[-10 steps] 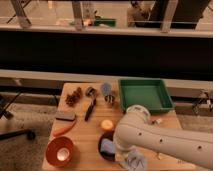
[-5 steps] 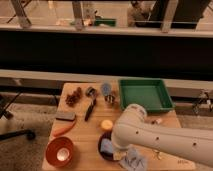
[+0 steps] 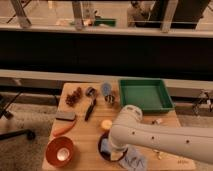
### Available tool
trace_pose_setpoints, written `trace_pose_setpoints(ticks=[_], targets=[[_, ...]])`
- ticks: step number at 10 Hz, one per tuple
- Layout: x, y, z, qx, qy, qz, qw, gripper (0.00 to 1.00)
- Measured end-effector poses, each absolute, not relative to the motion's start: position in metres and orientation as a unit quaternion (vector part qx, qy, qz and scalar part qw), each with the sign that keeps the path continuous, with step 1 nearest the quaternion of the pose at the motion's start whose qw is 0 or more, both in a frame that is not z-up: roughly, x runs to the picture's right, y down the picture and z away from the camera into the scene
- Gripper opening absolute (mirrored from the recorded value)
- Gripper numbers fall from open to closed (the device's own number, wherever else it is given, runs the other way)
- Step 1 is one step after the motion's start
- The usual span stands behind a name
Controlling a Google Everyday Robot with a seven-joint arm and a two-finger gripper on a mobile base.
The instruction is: Place sponge in table surface
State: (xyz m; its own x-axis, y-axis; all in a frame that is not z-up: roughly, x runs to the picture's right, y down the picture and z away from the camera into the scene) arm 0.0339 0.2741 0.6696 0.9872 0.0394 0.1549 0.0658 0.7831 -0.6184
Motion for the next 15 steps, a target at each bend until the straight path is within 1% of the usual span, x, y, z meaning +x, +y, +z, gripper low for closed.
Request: trace_pose_setpoints(ticks=[1, 6, 15], targets=[[0.032, 0.275, 0.674, -0.329, -0.080, -0.007, 0.941, 0.80], [0.027, 0.280, 0.688, -0.331, -0.080, -0.005, 0.940, 0.80], [0.030, 0.280, 0.696, -0.333, -0.078, 0.004, 0.940, 0.80]])
